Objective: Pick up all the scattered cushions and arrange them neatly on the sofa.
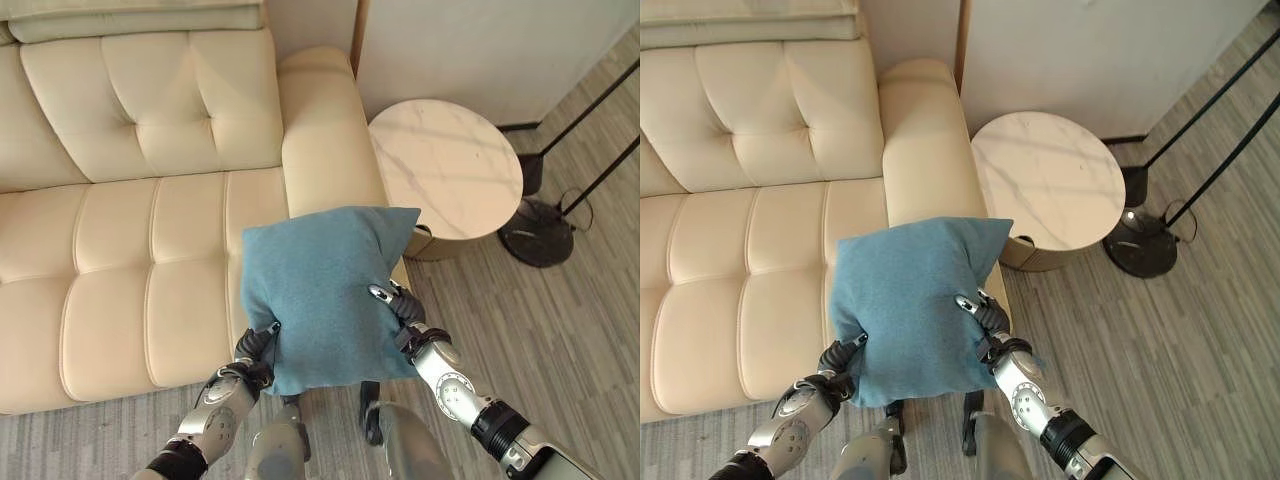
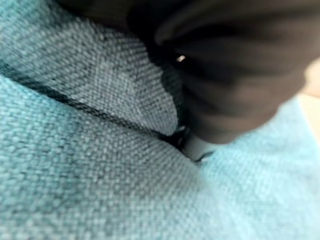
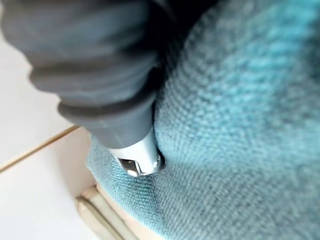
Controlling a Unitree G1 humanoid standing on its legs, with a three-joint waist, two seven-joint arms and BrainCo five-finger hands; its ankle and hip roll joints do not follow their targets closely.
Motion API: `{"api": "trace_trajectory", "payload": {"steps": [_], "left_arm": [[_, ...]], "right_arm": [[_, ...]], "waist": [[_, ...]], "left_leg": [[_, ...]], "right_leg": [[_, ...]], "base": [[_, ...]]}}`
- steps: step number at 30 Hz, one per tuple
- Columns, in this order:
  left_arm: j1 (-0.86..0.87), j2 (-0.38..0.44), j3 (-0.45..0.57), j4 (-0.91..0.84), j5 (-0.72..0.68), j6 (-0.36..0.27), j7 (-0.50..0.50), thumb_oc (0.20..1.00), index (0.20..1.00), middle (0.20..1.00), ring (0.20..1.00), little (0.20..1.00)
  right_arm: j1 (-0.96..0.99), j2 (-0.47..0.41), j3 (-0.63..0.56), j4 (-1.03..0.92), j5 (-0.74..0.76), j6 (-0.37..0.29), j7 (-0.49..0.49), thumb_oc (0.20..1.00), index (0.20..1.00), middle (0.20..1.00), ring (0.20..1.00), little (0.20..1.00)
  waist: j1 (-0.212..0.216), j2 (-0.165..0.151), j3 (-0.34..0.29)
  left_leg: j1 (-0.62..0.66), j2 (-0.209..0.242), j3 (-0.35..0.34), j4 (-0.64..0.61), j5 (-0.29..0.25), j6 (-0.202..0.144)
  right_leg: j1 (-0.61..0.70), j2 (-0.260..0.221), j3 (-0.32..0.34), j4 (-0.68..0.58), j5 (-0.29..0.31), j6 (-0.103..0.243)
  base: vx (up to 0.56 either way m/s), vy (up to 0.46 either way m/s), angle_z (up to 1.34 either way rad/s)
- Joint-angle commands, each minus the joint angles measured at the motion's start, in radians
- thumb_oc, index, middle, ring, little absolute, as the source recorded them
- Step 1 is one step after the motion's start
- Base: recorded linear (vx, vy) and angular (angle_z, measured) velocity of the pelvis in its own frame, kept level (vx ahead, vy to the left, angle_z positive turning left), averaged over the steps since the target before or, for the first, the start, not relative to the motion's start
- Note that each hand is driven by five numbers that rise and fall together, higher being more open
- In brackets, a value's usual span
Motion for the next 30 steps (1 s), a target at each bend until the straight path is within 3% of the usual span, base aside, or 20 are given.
{"api": "trace_trajectory", "payload": {"steps": [1, 6, 9, 11, 12, 13, 14, 18, 19, 20, 21, 24, 30], "left_arm": [[-0.175, -0.226, -0.162, -0.284, 0.002, -0.039, -0.242, 0.2, 0.2, 0.2, 0.2, 0.2], [-0.172, -0.228, -0.158, -0.313, -0.007, -0.035, -0.236, 0.2, 0.2, 0.2, 0.2, 0.2], [-0.19, -0.243, -0.167, -0.315, -0.007, -0.036, -0.236, 0.2, 0.2, 0.2, 0.2, 0.2], [-0.194, -0.25, -0.162, -0.324, -0.007, -0.04, -0.224, 0.2, 0.2, 0.2, 0.2, 0.2], [-0.194, -0.25, -0.162, -0.324, -0.007, -0.039, -0.224, 0.2, 0.2, 0.2, 0.2, 0.2], [-0.18, -0.249, -0.153, -0.329, 0.001, -0.03, -0.225, 0.2, 0.2, 0.2, 0.2, 0.2], [-0.175, -0.253, -0.146, -0.33, 0.002, -0.027, -0.228, 0.2, 0.2, 0.2, 0.2, 0.2], [-0.161, -0.265, -0.145, -0.325, -0.001, -0.021, -0.235, 0.2, 0.2, 0.2, 0.2, 0.2], [-0.149, -0.267, -0.142, -0.325, -0.005, -0.017, -0.246, 0.2, 0.2, 0.2, 0.2, 0.2], [-0.135, -0.264, -0.149, -0.325, -0.003, -0.007, -0.259, 0.2, 0.2, 0.2, 0.2, 0.2], [-0.122, -0.262, -0.147, -0.314, 0.002, 0.003, -0.264, 0.2, 0.2, 0.2, 0.2, 0.2], [-0.122, -0.257, -0.13, -0.308, 0.007, 0.004, -0.254, 0.2, 0.2, 0.2, 0.2, 0.2], [-0.121, -0.245, -0.109, -0.325, 0.009, -0.005, -0.248, 0.2, 0.2, 0.2, 0.2, 0.2]], "right_arm": [[-0.034, 0.316, 0.211, -0.136, 0.006, 0.096, 0.185, 0.2, 0.2, 0.2, 0.2, 0.2], [-0.028, 0.305, 0.195, -0.138, 0.028, 0.086, 0.188, 0.2, 0.2, 0.2, 0.2, 0.2], [-0.037, 0.279, 0.171, -0.139, 0.021, 0.07, 0.183, 0.2, 0.2, 0.2, 0.2, 0.2], [-0.043, 0.255, 0.154, -0.146, 0.009, 0.05, 0.169, 0.2, 0.2, 0.2, 0.2, 0.2], [-0.043, 0.255, 0.154, -0.147, 0.009, 0.05, 0.169, 0.2, 0.2, 0.2, 0.2, 0.2], [-0.043, 0.243, 0.158, -0.16, -0.003, 0.06, 0.17, 0.2, 0.2, 0.2, 0.2, 0.2], [-0.046, 0.232, 0.146, -0.168, -0.015, 0.057, 0.171, 0.2, 0.2, 0.2, 0.2, 0.2], [-0.031, 0.217, 0.119, -0.184, -0.038, 0.054, 0.172, 0.2, 0.2, 0.2, 0.2, 0.2], [-0.013, 0.197, 0.092, -0.206, -0.056, 0.048, 0.178, 0.2, 0.2, 0.2, 0.2, 0.2], [0.004, 0.186, 0.086, -0.221, -0.072, 0.05, 0.18, 0.2, 0.2, 0.2, 0.2, 0.2], [0.018, 0.181, 0.076, -0.228, -0.096, 0.057, 0.18, 0.2, 0.2, 0.2, 0.2, 0.2], [0.03, 0.174, 0.064, -0.233, -0.133, 0.07, 0.178, 0.2, 0.2, 0.2, 0.2, 0.2], [0.029, 0.193, 0.085, -0.226, -0.154, 0.089, 0.193, 0.2, 0.2, 0.2, 0.2, 0.2]], "waist": [[0.023, 0.004, -0.072], [0.032, 0.016, -0.074], [0.029, 0.041, -0.047], [0.018, 0.037, -0.041], [0.017, 0.039, -0.043], [0.005, 0.02, -0.052], [-0.007, 0.009, -0.058], [-0.035, 0.005, -0.075], [-0.061, 0.011, -0.089], [-0.079, 0.024, -0.106], [-0.093, 0.037, -0.125], [-0.094, 0.031, -0.143], [-0.073, 0.006, -0.151]], "left_leg": [[-0.056, -0.069, -0.057, -0.039, -0.018, -0.031], [-0.11, -0.048, -0.087, -0.019, 0.049, -0.081], [-0.154, -0.037, -0.126, -0.008, 0.099, -0.12], [-0.142, -0.031, -0.105, 0.02, 0.065, -0.104], [-0.146, -0.03, -0.106, 0.021, 0.065, -0.104], [-0.116, -0.014, -0.093, 0.078, 0.011, -0.093], [-0.086, 0.013, -0.078, 0.107, -0.026, -0.098], [-0.015, 0.062, -0.029, 0.117, -0.075, -0.119], [0.037, 0.1, 0.059, 0.102, -0.091, -0.13], [0.068, 0.106, 0.099, 0.069, -0.083, -0.135], [0.089, 0.094, 0.126, 0.012, -0.07, -0.141], [0.113, 0.066, 0.127, -0.046, -0.068, -0.131], [0.116, 0.028, 0.103, -0.047, -0.102, -0.098]], "right_leg": [[0.087, 0.034, 0.045, -0.152, 0.023, -0.043], [0.12, 0.081, 0.037, -0.239, -0.017, -0.093], [0.115, 0.098, -0.038, -0.231, -0.027, -0.112], [0.09, 0.071, -0.109, -0.211, -0.018, -0.11], [0.087, 0.072, -0.11, -0.212, -0.016, -0.11], [0.086, 0.031, -0.163, -0.231, 0.006, -0.11], [0.081, 0.008, -0.201, -0.244, 0.017, -0.112], [0.089, -0.021, -0.262, -0.261, 0.015, -0.108], [0.089, -0.04, -0.32, -0.263, 0.023, -0.102], [0.097, -0.043, -0.341, -0.267, 0.027, -0.1], [0.108, -0.046, -0.367, -0.284, 0.042, -0.092], [0.12, -0.058, -0.396, -0.287, 0.064, -0.074], [0.129, -0.093, -0.392, -0.271, 0.081, -0.044]], "base": [[-0.13, -0.194, -0.05], [-0.12, -0.189, 0.01], [-0.21, -0.201, 0.86], [-0.2, -0.067, 0.7], [-0.13, -0.017, 1.27], [-0.14, 0.005, 1.11], [-0.14, 0.004, 1.04], [-0.04, 0.061, 0.89], [0.05, 0.154, 1.29], [0.04, 0.281, 1.81], [0.08, 0.194, 1.87], [0.07, 0.221, 0.85], [0.05, 0.174, 0.07]]}}
